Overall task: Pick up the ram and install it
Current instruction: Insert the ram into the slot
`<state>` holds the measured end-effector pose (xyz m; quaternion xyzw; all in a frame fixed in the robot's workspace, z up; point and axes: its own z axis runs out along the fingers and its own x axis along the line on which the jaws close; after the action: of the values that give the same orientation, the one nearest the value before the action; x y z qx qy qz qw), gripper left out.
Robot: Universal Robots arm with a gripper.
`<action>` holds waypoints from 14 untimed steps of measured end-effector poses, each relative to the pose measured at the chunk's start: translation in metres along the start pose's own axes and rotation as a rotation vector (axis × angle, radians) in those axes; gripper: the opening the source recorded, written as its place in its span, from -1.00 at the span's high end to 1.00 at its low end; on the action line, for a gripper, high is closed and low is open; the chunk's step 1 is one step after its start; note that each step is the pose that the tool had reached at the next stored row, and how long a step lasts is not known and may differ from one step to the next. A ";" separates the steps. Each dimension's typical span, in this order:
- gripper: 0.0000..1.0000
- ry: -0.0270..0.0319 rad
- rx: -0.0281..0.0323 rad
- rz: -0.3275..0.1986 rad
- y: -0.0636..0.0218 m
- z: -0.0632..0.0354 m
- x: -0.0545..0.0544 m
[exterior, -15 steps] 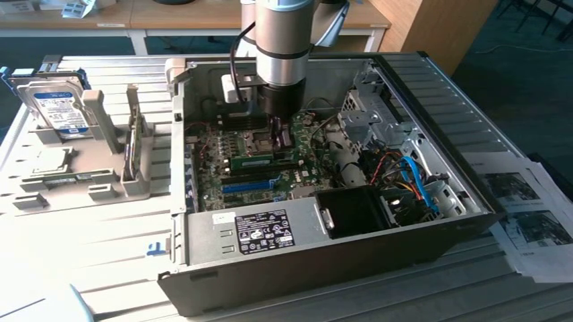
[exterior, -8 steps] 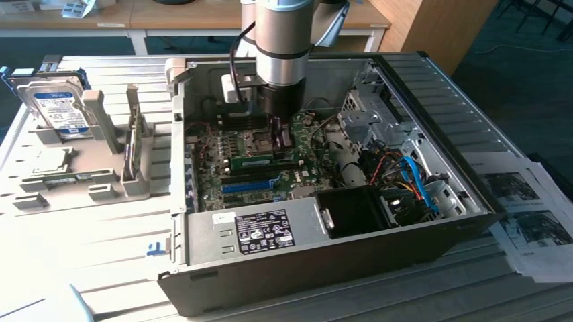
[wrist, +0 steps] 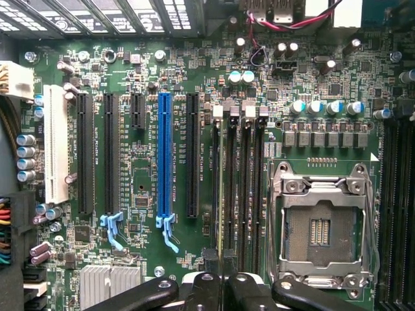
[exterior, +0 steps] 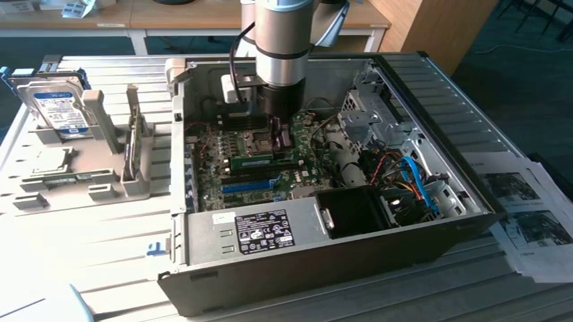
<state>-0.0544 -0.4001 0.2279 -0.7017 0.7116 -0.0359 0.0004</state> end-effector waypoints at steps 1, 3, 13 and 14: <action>0.76 0.0000 -0.0001 0.000 0.0000 0.0000 0.000; 0.76 0.0000 0.0000 0.000 0.0000 0.0000 0.000; 0.76 -0.0001 0.0000 0.001 0.0000 0.0002 0.002; 0.76 -0.0001 0.0000 0.000 -0.0001 0.0002 0.002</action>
<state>-0.0544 -0.4023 0.2279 -0.7015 0.7117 -0.0358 0.0004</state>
